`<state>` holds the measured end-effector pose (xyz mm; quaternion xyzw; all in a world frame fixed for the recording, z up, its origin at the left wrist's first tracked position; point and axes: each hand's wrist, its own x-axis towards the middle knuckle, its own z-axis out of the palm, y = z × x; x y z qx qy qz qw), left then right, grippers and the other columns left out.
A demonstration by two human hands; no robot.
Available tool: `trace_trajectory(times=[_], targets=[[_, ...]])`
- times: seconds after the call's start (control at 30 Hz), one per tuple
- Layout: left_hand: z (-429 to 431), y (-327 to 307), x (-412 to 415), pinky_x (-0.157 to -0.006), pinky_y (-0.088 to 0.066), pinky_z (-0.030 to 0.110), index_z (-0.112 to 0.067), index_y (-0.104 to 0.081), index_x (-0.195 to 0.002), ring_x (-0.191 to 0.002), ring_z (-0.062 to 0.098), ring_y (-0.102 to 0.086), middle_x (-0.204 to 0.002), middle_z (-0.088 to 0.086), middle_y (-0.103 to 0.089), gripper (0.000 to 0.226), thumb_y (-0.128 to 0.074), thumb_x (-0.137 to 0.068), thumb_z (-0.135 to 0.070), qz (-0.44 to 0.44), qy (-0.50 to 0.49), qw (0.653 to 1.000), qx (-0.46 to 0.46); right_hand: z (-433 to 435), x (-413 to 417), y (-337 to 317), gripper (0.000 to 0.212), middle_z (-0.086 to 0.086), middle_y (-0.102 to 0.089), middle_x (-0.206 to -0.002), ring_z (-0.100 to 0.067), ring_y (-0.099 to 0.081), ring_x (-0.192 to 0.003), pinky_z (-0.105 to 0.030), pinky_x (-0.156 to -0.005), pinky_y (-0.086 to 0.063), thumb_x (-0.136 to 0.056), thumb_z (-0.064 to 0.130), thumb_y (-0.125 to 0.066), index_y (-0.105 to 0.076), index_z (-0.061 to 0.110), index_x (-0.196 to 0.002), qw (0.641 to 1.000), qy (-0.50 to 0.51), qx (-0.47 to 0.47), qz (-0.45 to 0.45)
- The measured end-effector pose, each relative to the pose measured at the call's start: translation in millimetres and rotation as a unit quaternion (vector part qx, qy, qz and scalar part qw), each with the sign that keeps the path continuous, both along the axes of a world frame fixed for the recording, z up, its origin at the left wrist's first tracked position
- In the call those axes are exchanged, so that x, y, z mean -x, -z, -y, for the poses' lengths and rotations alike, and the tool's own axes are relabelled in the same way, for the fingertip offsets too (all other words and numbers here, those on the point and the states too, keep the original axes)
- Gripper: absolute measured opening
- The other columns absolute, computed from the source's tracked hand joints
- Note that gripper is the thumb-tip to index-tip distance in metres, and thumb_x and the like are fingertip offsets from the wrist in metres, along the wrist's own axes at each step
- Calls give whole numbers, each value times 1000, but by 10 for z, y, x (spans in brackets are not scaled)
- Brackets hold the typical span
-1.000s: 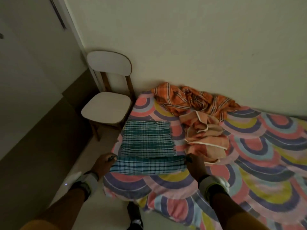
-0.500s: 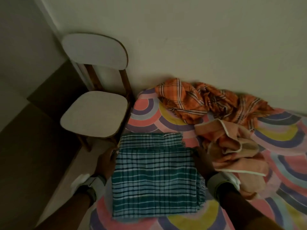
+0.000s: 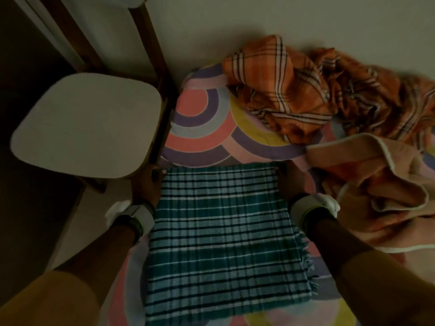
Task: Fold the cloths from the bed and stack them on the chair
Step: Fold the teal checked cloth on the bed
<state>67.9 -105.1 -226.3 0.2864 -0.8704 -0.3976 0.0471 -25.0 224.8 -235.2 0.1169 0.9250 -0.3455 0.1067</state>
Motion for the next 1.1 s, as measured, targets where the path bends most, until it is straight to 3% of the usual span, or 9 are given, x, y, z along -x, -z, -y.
trace_trajectory(times=[0.23, 0.4, 0.57, 0.67, 0.77, 0.83, 0.93, 1.0, 1.1], targets=[[-395, -114, -537, -105, -27, 54, 0, -31, -138, -129, 44, -36, -140, 29, -38, 61, -53, -89, -30, -21, 116, 973, 200, 116, -545, -229, 75, -17, -25, -154, -37, -28, -139, -55, -107, -31, -88, 32, -60, -21, 7, -147, 993, -89, -76, -23], [-909, -12, -1599, -106, -26, 54, -5, -30, -141, -139, 34, -24, -151, 17, -26, 61, -43, -93, -39, 6, 382, 901, 206, -10, -1802, -184, 71, -5, -12, -158, -24, -11, -146, -61, -114, -13, -89, 54, -41, -21, 19, -148, 931, -343, -125, -17], [-991, 95, -2510, -114, -17, 48, -5, -21, -145, -144, 29, -15, -156, 13, -17, 75, -41, -91, -52, 74, 385, 894, 218, -676, -2594, 42, 79, 4, 3, -159, -11, 13, -146, -54, -112, 5, -88, 72, -24, -2, 29, -150, 919, -366, -147, -5], [-930, 103, -2819, -116, -15, 45, -4, -19, -146, -144, 30, -17, -155, 14, -20, 85, -49, -85, -56, 70, 376, 898, 216, -950, -2781, 15, 91, 0, -4, -160, -16, 1, -148, -53, -114, 0, -83, 73, -37, -4, 23, -151, 905, -392, -162, -26], [-883, 92, -2888, -115, -17, 41, -3, -31, -141, -137, 30, -29, -147, 16, -36, 58, -31, -95, -38, 17, 348, 908, 233, -1161, -2818, 106, 70, -2, -23, -156, -18, -20, -144, -47, -113, -17, -91, 40, -41, -6, 30, -150, 917, -372, -133, -58], [-832, 37, -2776, -108, -27, 45, -3, -43, -133, -126, 31, -39, -134, 19, -51, 48, -34, -89, -22, -5, 340, 909, 239, -1135, -2673, 147, 62, -8, -46, -144, -28, -46, -130, -49, -103, -40, -86, 11, -41, -30, 23, -146, 933, -334, -102, -89], [-841, -139, -2602, -91, -48, 52, 0, -59, -116, -106, 40, -56, -113, 25, -64, 46, -38, -78, -14, 37, 300, 932, 202, -988, -2510, -40, 45, -16, -72, -103, -37, -68, -87, -47, -77, -56, -78, -1, -53, -62, 9, -121, 942, -293, -129, -100], [-855, -399, -2543, -79, -53, 56, 2, -60, -116, -93, 47, -62, -106, 29, -65, 36, -48, -83, -6, 102, 245, 954, 143, -942, -2468, -322, 36, -17, -70, -71, -39, -63, -60, -40, -60, -50, -77, -1, -61, -67, 8, -111, 940, -297, -156, -66], [-891, -839, -2614, -77, -48, 48, -2, -49, -130, -78, 38, -59, -85, 16, -65, 38, -51, -92, -4, 194, 254, 942, 99, -1011, -2479, -644, 23, -18, -68, -85, -37, -60, -72, -34, -62, -34, -95, 19, -47, -64, 11, -108, 898, -383, -209, 48]])
